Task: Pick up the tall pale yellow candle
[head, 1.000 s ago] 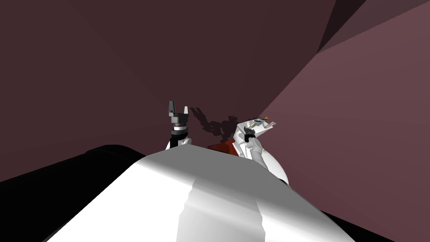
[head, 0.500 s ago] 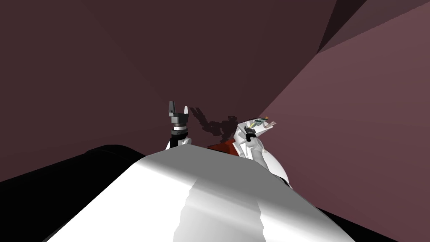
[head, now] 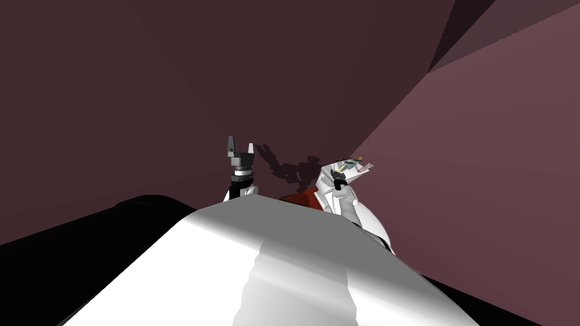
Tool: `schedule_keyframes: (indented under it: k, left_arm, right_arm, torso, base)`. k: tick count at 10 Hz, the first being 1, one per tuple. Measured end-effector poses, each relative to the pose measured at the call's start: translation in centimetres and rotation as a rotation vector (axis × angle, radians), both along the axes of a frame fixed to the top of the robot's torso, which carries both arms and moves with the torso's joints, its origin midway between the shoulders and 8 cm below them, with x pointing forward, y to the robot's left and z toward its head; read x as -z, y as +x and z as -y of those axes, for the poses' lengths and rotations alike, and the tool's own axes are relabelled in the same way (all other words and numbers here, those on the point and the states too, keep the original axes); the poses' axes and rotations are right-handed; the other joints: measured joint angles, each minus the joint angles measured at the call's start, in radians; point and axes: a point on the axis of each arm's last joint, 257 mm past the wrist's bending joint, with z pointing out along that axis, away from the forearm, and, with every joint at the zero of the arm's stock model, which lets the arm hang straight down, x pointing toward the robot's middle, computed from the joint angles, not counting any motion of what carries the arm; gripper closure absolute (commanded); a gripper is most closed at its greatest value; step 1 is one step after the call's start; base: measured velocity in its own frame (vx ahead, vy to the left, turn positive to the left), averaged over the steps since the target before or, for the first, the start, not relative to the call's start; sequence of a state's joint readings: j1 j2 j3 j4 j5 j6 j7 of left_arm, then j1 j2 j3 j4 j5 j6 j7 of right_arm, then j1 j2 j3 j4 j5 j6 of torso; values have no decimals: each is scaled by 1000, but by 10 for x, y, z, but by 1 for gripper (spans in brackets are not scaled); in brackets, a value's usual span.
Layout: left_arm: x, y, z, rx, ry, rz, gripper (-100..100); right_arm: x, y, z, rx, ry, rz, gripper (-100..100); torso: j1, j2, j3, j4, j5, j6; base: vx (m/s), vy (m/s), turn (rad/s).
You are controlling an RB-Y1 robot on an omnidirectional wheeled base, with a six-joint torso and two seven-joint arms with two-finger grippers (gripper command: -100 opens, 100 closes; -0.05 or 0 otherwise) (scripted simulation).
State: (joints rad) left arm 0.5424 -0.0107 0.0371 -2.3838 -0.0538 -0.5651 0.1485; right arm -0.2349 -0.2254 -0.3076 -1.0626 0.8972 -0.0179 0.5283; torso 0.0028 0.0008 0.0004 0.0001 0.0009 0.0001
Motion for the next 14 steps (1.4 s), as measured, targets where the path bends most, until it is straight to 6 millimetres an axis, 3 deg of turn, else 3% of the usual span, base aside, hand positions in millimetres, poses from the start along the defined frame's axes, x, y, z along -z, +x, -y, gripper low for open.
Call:
schedule_keyframes:
  k: [14]
  left_arm:
    - [0,0,0,0,0,0,0]
  right_arm:
    - [-34,18,21,6,0,148,-100]
  torso:
    - [-1,0,0,0,0,0]
  base:
    - [-8,28,-10]
